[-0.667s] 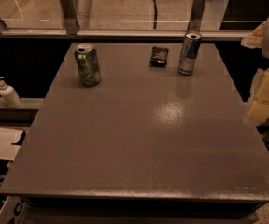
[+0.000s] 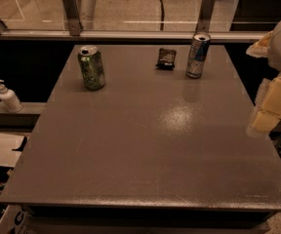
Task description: Move green can near redbull can
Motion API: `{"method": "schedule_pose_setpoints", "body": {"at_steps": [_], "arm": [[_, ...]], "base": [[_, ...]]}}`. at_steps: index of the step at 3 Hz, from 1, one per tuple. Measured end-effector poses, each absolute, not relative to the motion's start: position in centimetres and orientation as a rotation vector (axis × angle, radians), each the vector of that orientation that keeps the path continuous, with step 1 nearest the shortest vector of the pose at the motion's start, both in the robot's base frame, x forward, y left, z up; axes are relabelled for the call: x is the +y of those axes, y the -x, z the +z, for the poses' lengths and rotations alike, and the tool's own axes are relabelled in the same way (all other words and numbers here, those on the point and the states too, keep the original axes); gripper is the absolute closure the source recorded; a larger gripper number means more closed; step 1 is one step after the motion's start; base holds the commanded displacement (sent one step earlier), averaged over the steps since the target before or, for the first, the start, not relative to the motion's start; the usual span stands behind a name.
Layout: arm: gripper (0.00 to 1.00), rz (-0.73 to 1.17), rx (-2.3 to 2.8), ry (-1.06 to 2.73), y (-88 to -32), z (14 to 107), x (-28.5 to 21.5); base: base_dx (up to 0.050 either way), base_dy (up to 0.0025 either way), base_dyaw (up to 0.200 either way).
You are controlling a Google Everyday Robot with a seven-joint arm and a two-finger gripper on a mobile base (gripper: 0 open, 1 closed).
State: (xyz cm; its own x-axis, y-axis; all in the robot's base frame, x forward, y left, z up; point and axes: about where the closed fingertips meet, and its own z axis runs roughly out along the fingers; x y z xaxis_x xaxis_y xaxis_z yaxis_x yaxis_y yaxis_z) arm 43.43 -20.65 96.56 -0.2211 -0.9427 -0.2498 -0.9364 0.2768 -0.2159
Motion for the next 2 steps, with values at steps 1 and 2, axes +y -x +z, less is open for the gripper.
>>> {"method": "schedule_pose_setpoints", "body": {"at_steps": [1, 2], "arm": [[0.00, 0.104, 2.185, 1.664, -42.7, 94.9, -17.5], [0.00, 0.255, 2.128, 1.588, -42.7, 93.4, -13.8]], "base": [[0.000, 0.00000, 0.000], [0.000, 0.00000, 0.000]]}}
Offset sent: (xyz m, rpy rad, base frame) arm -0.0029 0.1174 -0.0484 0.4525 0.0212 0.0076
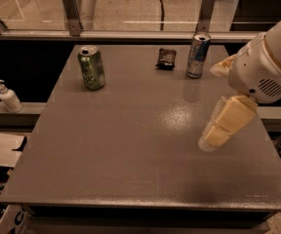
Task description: Move green can near redbull can
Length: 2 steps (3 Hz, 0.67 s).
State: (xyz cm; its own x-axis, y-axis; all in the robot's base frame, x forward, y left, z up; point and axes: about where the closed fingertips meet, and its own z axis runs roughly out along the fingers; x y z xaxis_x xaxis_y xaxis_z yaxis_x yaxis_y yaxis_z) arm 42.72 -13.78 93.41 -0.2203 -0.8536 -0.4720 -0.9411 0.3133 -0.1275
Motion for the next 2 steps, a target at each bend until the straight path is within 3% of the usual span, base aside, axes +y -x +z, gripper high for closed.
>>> {"method": "schedule_pose_setpoints", "body": {"at_steps": [2], "arm": [[0.00, 0.448, 1.989, 1.428, -44.4, 92.8, -5.0]], "base": [[0.000, 0.00000, 0.000]]}}
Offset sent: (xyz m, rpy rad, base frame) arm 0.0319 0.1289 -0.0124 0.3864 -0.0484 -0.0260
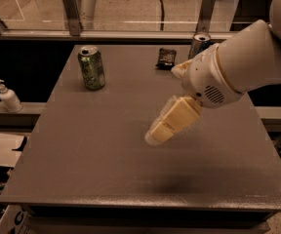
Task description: Move green can near redbull can
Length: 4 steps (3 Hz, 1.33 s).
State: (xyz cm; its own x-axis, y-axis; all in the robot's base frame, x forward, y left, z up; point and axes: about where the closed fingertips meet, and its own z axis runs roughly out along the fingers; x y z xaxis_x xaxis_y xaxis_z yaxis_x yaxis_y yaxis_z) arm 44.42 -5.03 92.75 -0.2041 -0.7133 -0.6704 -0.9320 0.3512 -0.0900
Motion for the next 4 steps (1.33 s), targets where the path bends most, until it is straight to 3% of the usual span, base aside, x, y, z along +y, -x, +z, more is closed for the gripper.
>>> {"method": "schedule_pose_setpoints", "body": {"at_steps": [2, 4], "arm": [[0.00, 0.491, 1.957, 1.350, -44.5, 92.0, -4.0], [0.00, 0.516, 1.811, 1.130, -50.1, 91.7, 1.2]], "base": [[0.000, 0.00000, 0.000], [0.000, 0.00000, 0.000]]}}
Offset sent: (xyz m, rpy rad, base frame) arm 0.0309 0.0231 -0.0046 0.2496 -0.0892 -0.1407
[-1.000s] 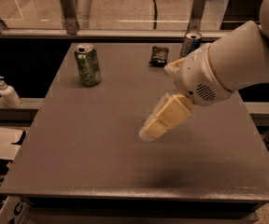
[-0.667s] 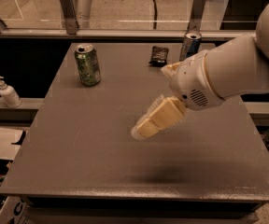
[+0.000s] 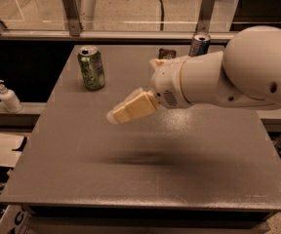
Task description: Move green can near redbull can
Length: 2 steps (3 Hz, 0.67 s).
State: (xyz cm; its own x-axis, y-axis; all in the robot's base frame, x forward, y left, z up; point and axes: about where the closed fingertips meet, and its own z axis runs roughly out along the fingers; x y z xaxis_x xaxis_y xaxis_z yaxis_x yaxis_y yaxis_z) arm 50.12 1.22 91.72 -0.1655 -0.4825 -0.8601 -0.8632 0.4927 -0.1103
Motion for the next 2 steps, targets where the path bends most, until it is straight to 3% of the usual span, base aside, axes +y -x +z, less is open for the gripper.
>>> {"method": "schedule_pose_setpoints", "body": {"at_steps": [2], "arm": [[0.00, 0.539, 1.796, 0.978, -56.8, 88.6, 5.0]], "base": [[0.000, 0.00000, 0.000]]}}
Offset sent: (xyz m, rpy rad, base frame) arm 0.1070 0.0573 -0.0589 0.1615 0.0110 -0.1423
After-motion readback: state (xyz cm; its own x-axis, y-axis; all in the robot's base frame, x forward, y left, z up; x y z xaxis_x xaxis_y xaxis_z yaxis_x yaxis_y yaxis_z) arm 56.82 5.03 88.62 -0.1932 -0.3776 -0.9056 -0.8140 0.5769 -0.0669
